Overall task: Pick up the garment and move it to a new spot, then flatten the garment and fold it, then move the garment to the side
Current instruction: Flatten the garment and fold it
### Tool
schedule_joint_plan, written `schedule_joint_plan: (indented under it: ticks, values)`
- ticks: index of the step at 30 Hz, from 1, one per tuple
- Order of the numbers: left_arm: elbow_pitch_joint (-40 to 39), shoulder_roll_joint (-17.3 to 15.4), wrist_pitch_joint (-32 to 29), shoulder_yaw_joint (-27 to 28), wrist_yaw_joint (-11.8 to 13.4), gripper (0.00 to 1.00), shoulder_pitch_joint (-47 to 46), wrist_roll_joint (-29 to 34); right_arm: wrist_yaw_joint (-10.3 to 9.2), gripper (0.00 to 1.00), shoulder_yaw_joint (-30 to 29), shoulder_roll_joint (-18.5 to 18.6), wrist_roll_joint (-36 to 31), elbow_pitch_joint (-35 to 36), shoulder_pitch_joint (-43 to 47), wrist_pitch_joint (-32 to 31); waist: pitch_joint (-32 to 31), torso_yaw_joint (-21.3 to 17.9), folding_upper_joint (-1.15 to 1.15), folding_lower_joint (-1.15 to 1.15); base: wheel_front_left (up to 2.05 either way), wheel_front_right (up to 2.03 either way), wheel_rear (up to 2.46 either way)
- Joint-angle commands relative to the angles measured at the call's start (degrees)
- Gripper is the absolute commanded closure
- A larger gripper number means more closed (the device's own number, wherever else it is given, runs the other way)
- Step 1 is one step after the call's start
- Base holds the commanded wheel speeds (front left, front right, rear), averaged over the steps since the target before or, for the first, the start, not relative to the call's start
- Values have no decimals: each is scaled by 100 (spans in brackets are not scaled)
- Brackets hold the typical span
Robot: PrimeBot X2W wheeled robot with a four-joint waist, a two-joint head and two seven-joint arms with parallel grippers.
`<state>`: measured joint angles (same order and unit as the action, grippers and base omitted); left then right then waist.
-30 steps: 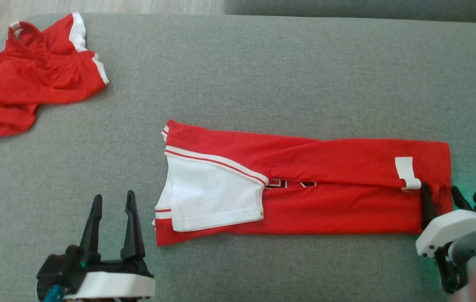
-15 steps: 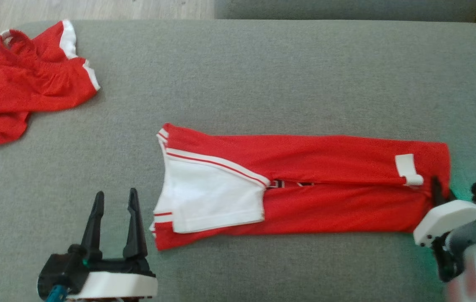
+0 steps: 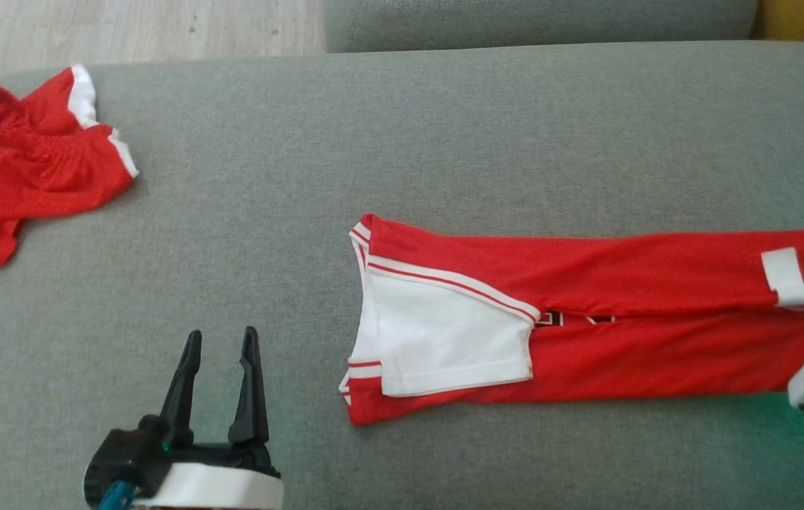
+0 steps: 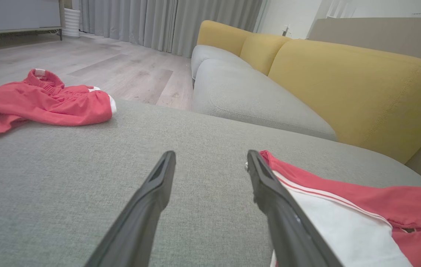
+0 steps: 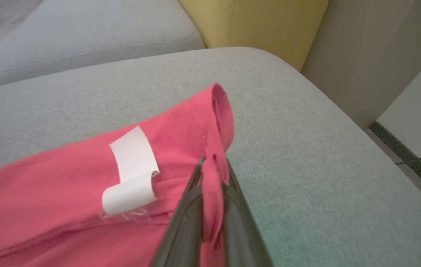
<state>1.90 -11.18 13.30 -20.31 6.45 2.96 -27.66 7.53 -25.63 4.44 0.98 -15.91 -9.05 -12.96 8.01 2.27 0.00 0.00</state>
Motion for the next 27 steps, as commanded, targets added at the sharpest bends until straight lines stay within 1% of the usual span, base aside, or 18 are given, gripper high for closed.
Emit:
schedule_joint_plan:
  ticks: [1, 4, 5, 7, 13, 15, 19, 23, 27]
  values:
    - [-121, 4, 19, 170, -35, 0, -46, 53, -4, 100, 269, 82, 94, 372, -115, -56, -27, -38, 0, 0, 0, 0, 0]
    - [-85, 4, 18, 144, -39, 0, -57, 53, -4, 100, 701, -18, 300, 722, -60, -205, -62, -78, 0, 0, 0, 0, 0]
    - [-85, 4, 18, 144, -39, 0, -57, 53, -4, 100, 701, -18, 300, 722, -60, -205, -62, -78, 0, 0, 0, 0, 0]
    - [-71, 7, 14, 133, -34, 0, -71, 51, -4, 100, 1037, -76, 421, 973, -6, -265, -86, -93, 0, 0, 0, 0, 0]
    - [-44, -28, 14, 134, -43, 0, -91, 28, -4, 100, 2315, -149, 865, 1507, 236, -355, -218, -25, 0, 0, 0, 0, 0]
    - [-33, -37, 17, 138, -47, 0, -89, 17, -4, 100, 2764, -153, 1158, 1575, 284, -371, -264, 31, 0, 0, 0, 0, 0]
    - [-35, -41, 16, 127, -43, 0, -75, 0, -4, 100, 3540, -155, 1716, 1556, 261, -278, -332, 159, 0, 0, 0, 0, 0]
    - [-38, -42, -1, 90, -52, 0, -74, -11, -4, 100, 4217, -155, 2047, 1330, 93, -144, -362, 327, 0, 0, 0, 0, 0]
    - [-42, -27, -9, 50, -63, 0, -116, -12, -4, 100, 4702, -156, 2241, 945, -193, 34, -327, 519, 0, 0, 0, 0, 0]
